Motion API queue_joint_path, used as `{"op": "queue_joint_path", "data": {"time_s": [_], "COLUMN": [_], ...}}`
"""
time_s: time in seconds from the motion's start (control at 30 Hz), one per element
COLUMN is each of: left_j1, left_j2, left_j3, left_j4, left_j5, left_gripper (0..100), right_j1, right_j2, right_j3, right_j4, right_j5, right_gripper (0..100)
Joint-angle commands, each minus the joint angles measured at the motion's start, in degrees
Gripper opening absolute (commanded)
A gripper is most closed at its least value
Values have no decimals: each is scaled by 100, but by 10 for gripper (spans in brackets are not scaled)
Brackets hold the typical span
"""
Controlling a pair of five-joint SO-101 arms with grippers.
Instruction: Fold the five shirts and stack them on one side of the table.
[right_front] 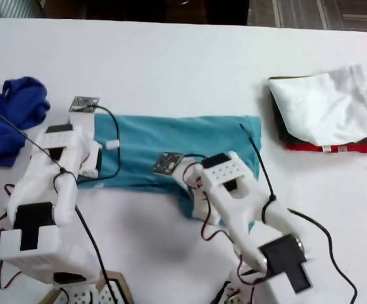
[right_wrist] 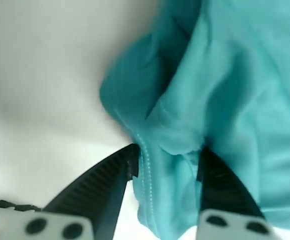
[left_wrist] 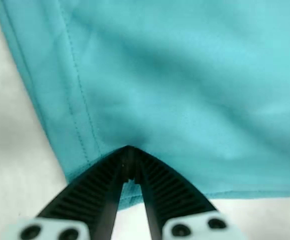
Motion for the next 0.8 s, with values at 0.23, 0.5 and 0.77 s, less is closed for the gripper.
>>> {"op": "queue_joint_path", "data": {"time_s": [0.23, 0.5, 0.77], "left_j1": [-62, -62, -62], "left_j2": [35, 35, 35], "left_j3": [-171, -171, -171], "left_j4": [-35, -35, -35], "left_j5": [-62, -62, -62], "left_gripper": [26, 26, 26], "right_j1": [716, 945, 936], "right_j2": [330, 277, 875], "right_j3": [-1310, -2892, -4580], "right_j4": [971, 2070, 2097], "right_j5": [26, 695, 888], "right_gripper": [20, 20, 20]}}
